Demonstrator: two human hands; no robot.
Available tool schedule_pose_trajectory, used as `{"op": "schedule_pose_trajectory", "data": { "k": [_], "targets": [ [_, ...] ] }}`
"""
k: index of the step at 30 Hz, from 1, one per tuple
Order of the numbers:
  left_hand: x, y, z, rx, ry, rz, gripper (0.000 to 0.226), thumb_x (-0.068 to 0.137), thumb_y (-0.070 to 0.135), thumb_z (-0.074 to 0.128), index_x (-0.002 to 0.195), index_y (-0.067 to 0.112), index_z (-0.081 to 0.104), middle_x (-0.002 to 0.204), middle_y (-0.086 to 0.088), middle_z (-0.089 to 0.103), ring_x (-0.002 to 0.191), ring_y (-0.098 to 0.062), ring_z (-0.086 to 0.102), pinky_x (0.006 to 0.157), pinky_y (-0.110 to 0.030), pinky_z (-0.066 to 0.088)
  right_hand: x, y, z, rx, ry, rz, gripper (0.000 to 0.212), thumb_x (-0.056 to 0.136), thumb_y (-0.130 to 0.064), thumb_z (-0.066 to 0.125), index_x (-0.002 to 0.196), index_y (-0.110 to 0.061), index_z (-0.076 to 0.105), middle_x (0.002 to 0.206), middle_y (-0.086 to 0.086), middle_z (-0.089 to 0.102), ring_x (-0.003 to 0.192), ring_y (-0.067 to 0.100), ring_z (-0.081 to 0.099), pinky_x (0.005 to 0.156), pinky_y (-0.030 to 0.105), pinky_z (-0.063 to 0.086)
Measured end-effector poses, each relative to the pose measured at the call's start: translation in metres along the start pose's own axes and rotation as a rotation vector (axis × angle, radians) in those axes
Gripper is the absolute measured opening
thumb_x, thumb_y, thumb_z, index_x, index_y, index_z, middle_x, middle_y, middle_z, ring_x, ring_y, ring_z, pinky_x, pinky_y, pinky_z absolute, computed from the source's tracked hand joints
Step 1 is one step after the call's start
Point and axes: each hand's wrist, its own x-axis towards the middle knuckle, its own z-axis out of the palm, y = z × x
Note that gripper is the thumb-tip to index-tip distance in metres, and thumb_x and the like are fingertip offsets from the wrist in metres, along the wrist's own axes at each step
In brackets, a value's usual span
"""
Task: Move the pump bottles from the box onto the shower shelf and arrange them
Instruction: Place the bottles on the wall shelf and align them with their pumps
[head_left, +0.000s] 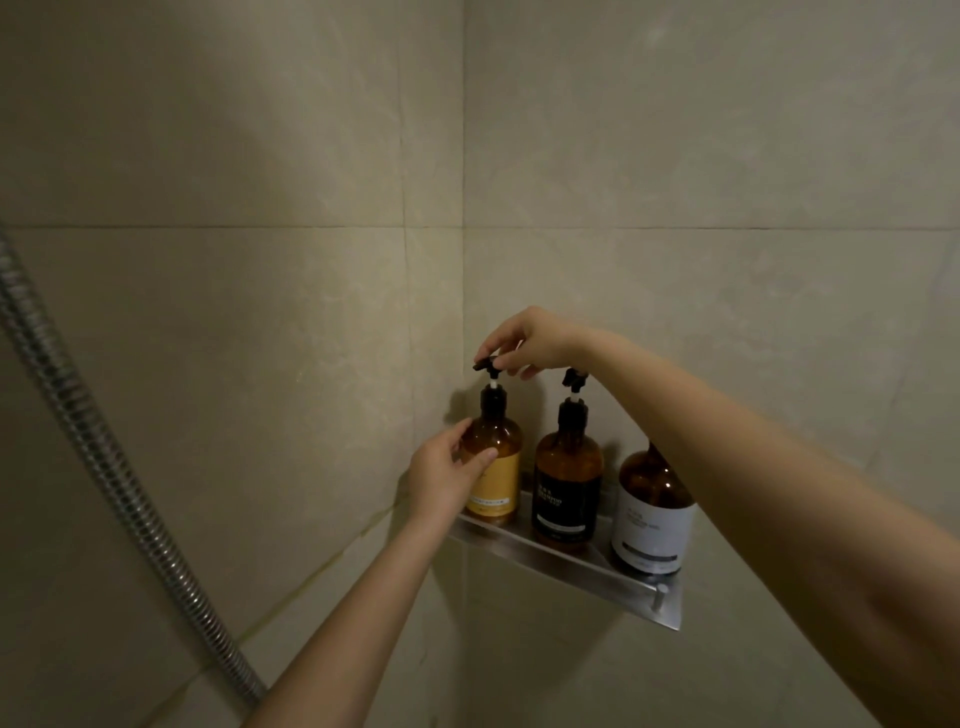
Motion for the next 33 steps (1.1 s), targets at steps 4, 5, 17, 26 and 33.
{"op": "schedule_pose_trajectory", "data": {
  "k": [4, 5, 17, 26, 33],
  "targets": [
    [0.001, -0.002, -0.001, -0.021, -0.011, 0.015, 0.059, 0.08, 0.026, 0.068, 0.134, 0.018, 0.047, 0.131, -0.003, 0.058, 0.117, -0.014, 0.054, 0.086, -0.019, 0.039, -0.001, 0.002, 0.0, -0.013, 0.002, -0.009, 0.026, 0.089, -0.009, 0.058, 0.108, -0.024, 0.068, 0.092, -0.008, 0.063, 0.079, 0.005, 0.062, 0.06, 0.014, 0.051],
    [0.001, -0.002, -0.001, -0.027, -0.014, 0.016, 0.059, 0.08, 0.025, 0.068, 0.134, 0.018, 0.046, 0.132, -0.003, 0.057, 0.117, -0.014, 0.053, 0.086, -0.019, 0.039, -0.001, 0.002, 0.001, -0.028, 0.007, -0.014, 0.027, 0.089, -0.009, 0.058, 0.109, -0.024, 0.068, 0.094, -0.006, 0.063, 0.078, 0.005, 0.062, 0.06, 0.014, 0.05],
    [0.004, -0.016, 0.002, -0.157, -0.099, 0.028, 0.062, 0.078, 0.021, 0.07, 0.135, 0.02, 0.044, 0.133, 0.001, 0.054, 0.108, 0.001, 0.047, 0.081, -0.008, 0.04, -0.109, 0.015, -0.048, 0.246, 0.51, -0.052, 0.034, 0.09, -0.005, 0.053, 0.115, -0.026, 0.061, 0.103, -0.006, 0.065, 0.098, 0.01, 0.062, 0.081, 0.024, 0.052],
    [0.013, -0.022, 0.007, -0.195, -0.129, 0.003, 0.06, 0.076, 0.02, 0.073, 0.13, 0.019, 0.046, 0.122, -0.003, 0.059, 0.105, -0.014, 0.058, 0.089, -0.03, 0.049, -0.234, 0.129, 0.058, 0.523, 0.667, 0.437, 0.039, 0.082, -0.004, 0.066, 0.117, -0.018, 0.06, 0.111, 0.014, 0.064, 0.101, 0.025, 0.059, 0.073, 0.029, 0.047],
    [0.019, -0.015, 0.01, -0.316, -0.137, -0.083, 0.017, 0.093, 0.029, 0.047, 0.108, 0.029, 0.055, 0.097, 0.016, 0.058, 0.091, 0.0, 0.054, 0.064, -0.021, 0.045, -0.215, 0.123, 0.093, 0.457, 0.48, 0.336, 0.068, 0.076, -0.017, 0.075, 0.136, -0.028, 0.044, 0.124, -0.01, 0.056, 0.108, 0.005, 0.055, 0.085, 0.019, 0.044]
  ]
}}
